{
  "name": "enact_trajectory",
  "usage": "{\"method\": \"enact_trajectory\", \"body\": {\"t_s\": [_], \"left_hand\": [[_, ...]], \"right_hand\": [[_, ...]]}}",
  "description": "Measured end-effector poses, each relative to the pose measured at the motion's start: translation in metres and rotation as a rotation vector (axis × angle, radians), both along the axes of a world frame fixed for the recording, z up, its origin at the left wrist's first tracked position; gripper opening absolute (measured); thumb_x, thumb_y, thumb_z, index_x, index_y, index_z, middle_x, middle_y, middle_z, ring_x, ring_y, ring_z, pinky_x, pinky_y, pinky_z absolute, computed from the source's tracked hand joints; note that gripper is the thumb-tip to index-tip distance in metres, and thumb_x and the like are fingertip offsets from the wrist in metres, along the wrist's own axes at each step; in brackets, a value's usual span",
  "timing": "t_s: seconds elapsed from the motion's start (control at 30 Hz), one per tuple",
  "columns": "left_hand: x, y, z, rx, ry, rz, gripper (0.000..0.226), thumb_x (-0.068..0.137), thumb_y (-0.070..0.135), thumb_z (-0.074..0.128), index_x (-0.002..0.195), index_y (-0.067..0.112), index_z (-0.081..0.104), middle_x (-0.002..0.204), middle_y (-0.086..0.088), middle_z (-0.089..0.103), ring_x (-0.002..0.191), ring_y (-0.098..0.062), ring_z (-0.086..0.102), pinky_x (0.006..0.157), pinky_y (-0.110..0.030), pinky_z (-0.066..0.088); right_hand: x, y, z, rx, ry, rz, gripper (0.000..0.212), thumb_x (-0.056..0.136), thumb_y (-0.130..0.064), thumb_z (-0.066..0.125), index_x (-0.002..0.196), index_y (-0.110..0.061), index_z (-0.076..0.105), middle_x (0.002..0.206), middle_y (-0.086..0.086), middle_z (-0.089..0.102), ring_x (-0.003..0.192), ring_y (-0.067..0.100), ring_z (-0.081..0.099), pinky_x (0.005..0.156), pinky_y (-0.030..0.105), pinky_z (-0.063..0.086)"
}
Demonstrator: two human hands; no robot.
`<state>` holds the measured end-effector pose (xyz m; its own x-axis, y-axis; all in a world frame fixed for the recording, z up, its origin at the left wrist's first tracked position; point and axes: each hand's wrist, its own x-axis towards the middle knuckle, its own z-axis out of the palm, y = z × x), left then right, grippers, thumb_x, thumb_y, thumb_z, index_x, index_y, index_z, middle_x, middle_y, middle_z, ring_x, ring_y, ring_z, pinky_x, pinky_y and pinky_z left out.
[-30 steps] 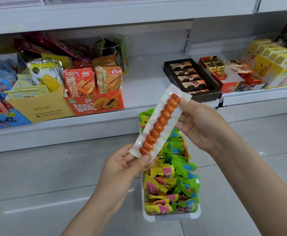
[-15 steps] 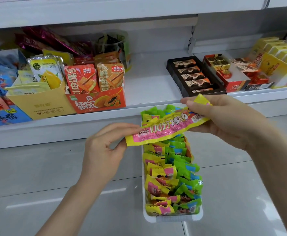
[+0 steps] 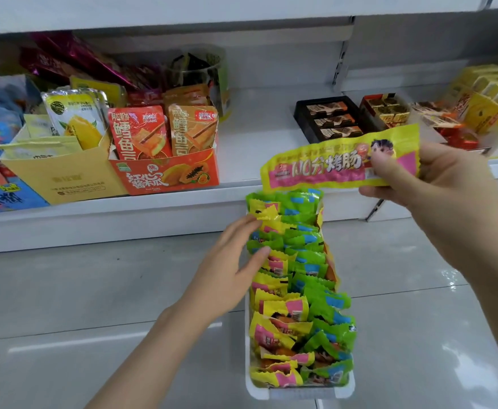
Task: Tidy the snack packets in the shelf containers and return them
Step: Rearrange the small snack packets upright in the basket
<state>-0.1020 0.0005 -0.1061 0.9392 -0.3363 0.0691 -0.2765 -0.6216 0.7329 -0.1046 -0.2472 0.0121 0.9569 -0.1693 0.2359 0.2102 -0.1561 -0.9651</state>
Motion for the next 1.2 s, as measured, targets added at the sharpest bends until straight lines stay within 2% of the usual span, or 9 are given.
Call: {"method": "enact_trajectory", "body": {"t_s": [0.13,0.27,0.37,0.5,0.6,0.77,0.9,1.07,1.2], "left_hand": [[0.009,-0.001,0.003,0.054,0.001,-0.028,0.059,0.093,0.051,0.055,0.143,0.021,0.046,0.139,0.015,0.031,0.122,0.011,0.034,0.104,-0.008,0.026],[0.012,0.004,0.007,0.012,0.027,0.018,0.045,0.084,0.049,0.069,0.116,0.018,0.063,0.123,0.006,0.039,0.115,-0.007,0.051,0.106,-0.032,0.043],[0.003,0.005,0.008,-0.039,-0.009,0.015,0.031,0.081,0.046,0.075,0.103,0.024,0.072,0.114,0.008,0.045,0.105,-0.008,0.056,0.098,-0.031,0.048],[-0.007,0.01,0.005,-0.056,-0.034,-0.015,0.025,0.085,0.037,0.075,0.109,0.029,0.074,0.115,0.011,0.057,0.103,-0.003,0.058,0.09,-0.02,0.048],[-0.013,0.013,0.003,-0.057,-0.046,-0.021,0.025,0.09,0.03,0.072,0.115,0.031,0.073,0.112,0.012,0.06,0.103,0.0,0.058,0.089,-0.014,0.044],[-0.019,0.012,0.002,-0.089,-0.053,0.029,0.027,0.09,0.026,0.071,0.117,0.03,0.072,0.101,0.01,0.056,0.098,0.001,0.056,0.084,-0.004,0.035],[-0.018,0.01,0.003,-0.096,-0.053,0.022,0.029,0.091,0.027,0.07,0.119,0.032,0.07,0.105,0.01,0.058,0.1,0.0,0.057,0.084,-0.008,0.04],[-0.018,0.01,-0.001,-0.118,-0.04,0.033,0.027,0.09,0.026,0.072,0.117,0.024,0.071,0.101,0.016,0.058,0.101,0.001,0.058,0.086,-0.014,0.043],[-0.018,0.013,-0.005,-0.206,-0.017,0.03,0.027,0.089,0.024,0.073,0.115,0.023,0.071,0.108,0.012,0.065,0.107,-0.005,0.061,0.096,-0.025,0.049]], "right_hand": [[-0.001,0.006,-0.002,-0.147,-0.017,0.06,0.009,0.089,-0.019,0.065,0.091,-0.023,0.072,0.083,-0.014,0.077,0.073,0.007,0.073,0.067,0.017,0.058],[-0.001,0.01,0.001,-0.281,-0.015,0.069,0.009,0.091,-0.021,0.066,0.09,-0.026,0.073,0.086,-0.015,0.076,0.071,0.006,0.073,0.065,0.02,0.059],[-0.001,0.013,-0.001,-0.469,0.008,0.07,0.007,0.09,-0.029,0.067,0.088,-0.026,0.073,0.08,-0.014,0.075,0.067,0.003,0.072,0.06,0.022,0.055],[-0.001,0.018,-0.004,-0.627,0.024,0.096,0.013,0.089,-0.034,0.066,0.085,-0.023,0.073,0.072,-0.009,0.074,0.064,-0.001,0.069,0.065,0.025,0.052],[0.001,0.026,0.0,-0.774,-0.016,0.085,0.012,0.088,-0.034,0.067,0.078,-0.028,0.071,0.062,-0.012,0.069,0.061,0.003,0.066,0.061,0.013,0.045],[0.005,0.037,0.015,-0.912,-0.063,0.125,0.021,0.088,-0.039,0.063,0.091,-0.024,0.077,0.066,-0.007,0.069,0.065,0.02,0.066,0.064,0.032,0.046],[0.01,0.055,0.001,-0.975,0.007,0.188,0.019,0.092,-0.037,0.065,0.093,-0.023,0.076,0.071,-0.001,0.069,0.067,0.021,0.055,0.063,0.03,0.032],[0.023,0.091,-0.044,-1.183,0.214,0.382,0.027,0.095,-0.035,0.063,0.081,-0.013,0.061,0.088,0.008,0.059,0.096,0.029,0.059,0.074,0.034,0.04],[0.029,0.079,-0.045,-1.017,0.178,0.198,0.027,0.081,-0.03,0.081,0.099,-0.011,0.077,0.094,0.008,0.074,0.091,0.025,0.067,0.081,0.032,0.049]]}}
